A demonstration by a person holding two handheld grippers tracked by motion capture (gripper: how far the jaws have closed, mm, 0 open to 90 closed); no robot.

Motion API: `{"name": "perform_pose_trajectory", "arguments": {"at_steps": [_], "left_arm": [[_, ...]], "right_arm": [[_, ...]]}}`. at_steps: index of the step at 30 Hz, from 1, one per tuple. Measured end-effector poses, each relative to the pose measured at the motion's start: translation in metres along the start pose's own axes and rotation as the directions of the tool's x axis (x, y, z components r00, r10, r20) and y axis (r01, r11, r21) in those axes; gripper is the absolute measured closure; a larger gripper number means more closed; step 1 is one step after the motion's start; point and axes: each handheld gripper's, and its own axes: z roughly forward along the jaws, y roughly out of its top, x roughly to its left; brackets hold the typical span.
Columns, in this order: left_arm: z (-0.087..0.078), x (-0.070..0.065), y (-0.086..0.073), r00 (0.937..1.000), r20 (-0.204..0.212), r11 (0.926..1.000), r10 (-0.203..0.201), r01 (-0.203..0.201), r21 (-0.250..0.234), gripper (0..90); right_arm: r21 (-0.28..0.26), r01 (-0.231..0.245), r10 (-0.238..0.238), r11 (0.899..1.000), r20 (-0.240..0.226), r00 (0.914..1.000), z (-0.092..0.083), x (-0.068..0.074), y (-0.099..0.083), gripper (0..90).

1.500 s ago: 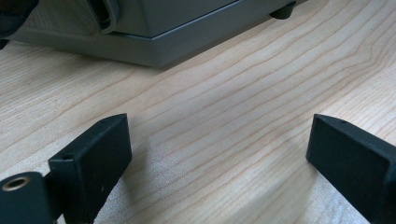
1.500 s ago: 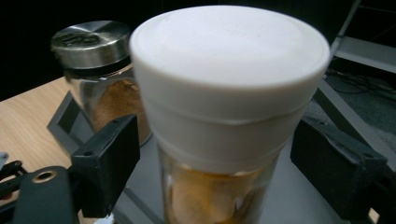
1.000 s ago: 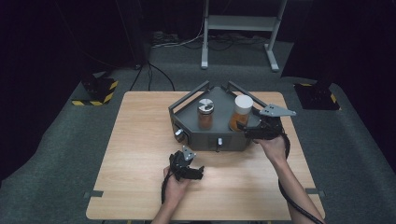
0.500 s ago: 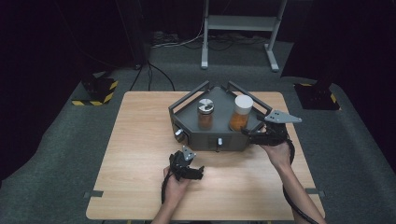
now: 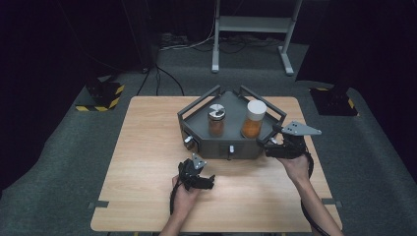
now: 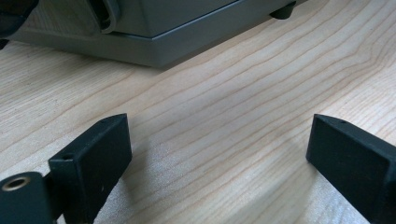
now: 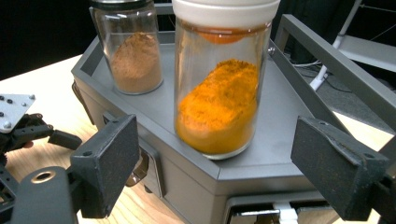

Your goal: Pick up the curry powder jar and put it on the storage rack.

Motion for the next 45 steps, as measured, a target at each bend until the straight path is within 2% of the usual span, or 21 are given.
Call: {"name": "perform_pose_trajectory", "arguments": {"at_steps": [12, 31, 40, 45], "left_arm": [[0.000, 0.000, 0.000, 1.0000, 0.000, 1.0000, -0.001, 0.001, -0.001, 6.7], [0.000, 0.000, 0.000, 1.0000, 0.000, 1.0000, -0.002, 0.002, -0.002, 6.7], [0.000, 0.000, 0.000, 1.0000, 0.000, 1.0000, -0.002, 0.002, -0.001, 6.7], [0.000, 0.000, 0.000, 1.0000, 0.000, 1.0000, -0.001, 0.001, 0.000, 6.7]], "right_arm": [[0.017, 0.001, -0.001, 1.000, 0.002, 1.0000, -0.006, 0.002, -0.011, 15.6], [0.062, -0.040, 0.039, 0.997, 0.018, 0.9991, -0.007, 0.001, -0.038, 15.7], [0.123, -0.044, 0.040, 0.991, 0.035, 0.9986, 0.002, 0.003, -0.052, 16.0], [0.157, -0.066, 0.059, 0.985, 0.048, 0.9971, 0.007, 0.004, -0.061, 16.6]]}}
